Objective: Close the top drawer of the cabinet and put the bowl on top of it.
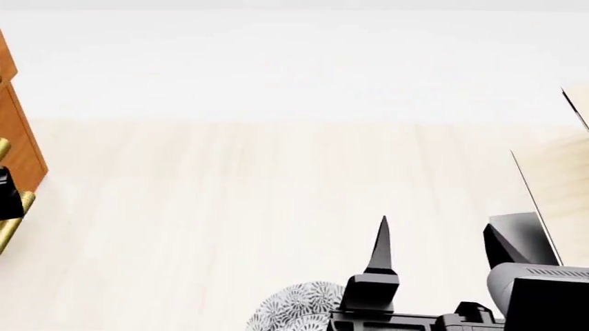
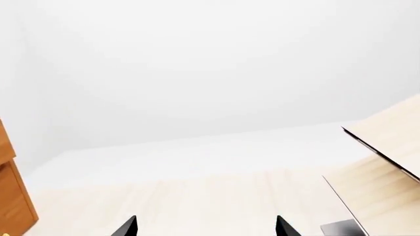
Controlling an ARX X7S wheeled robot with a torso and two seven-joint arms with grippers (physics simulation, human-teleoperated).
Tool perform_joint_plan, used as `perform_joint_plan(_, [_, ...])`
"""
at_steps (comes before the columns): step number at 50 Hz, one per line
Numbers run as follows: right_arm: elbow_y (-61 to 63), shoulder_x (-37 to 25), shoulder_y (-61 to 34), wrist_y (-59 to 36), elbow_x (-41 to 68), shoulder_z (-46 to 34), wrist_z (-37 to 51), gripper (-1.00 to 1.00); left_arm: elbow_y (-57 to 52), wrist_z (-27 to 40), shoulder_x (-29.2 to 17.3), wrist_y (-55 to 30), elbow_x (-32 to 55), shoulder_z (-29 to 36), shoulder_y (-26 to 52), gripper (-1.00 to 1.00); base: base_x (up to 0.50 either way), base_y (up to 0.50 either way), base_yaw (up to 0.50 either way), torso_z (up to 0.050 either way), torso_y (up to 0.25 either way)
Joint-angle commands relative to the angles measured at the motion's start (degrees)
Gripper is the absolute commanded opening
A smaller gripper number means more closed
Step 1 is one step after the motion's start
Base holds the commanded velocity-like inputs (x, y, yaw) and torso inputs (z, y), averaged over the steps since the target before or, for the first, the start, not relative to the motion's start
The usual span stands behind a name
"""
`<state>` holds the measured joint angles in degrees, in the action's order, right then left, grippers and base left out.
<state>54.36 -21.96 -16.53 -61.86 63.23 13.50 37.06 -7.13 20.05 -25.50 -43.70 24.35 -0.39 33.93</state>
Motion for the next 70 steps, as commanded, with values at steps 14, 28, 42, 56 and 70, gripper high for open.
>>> perform_joint_plan(14, [-1.03,-0.56,1.48,2.61,-2.52,-1.71,-1.28,1.00,14.46,3.50,0.48,5.73,-5.84,0.59,3.83,1.00,0.00,0.00,0.00,0.000,0.000])
perform_joint_plan(28, [-1.87,-0.76,1.62,3.42,-3.41,-2.83,-1.38,1.00,20.71,4.36,0.93,8.46,-7.14,0.32,5.67,1.00,0.00,0.00,0.00,0.000,0.000])
perform_joint_plan(42, [-3.27,-1.23,2.48,5.38,-5.33,-3.43,-2.85,1.00,14.39,6.07,1.06,5.52,-6.47,0.19,4.31,1.00,0.00,0.00,0.00,0.000,0.000])
perform_joint_plan(56, [-1.91,-1.77,3.51,5.65,-4.18,-2.99,-1.88,1.00,-20.49,6.21,1.64,-9.09,3.87,1.50,-9.10,1.00,0.00,0.00,0.00,0.000,0.000])
perform_joint_plan(70, [-1.54,-2.05,5.12,7.00,-5.21,-3.69,-2.48,1.00,-39.78,7.65,0.66,-14.19,9.99,0.58,-17.94,1.00,0.00,0.00,0.00,0.000,0.000])
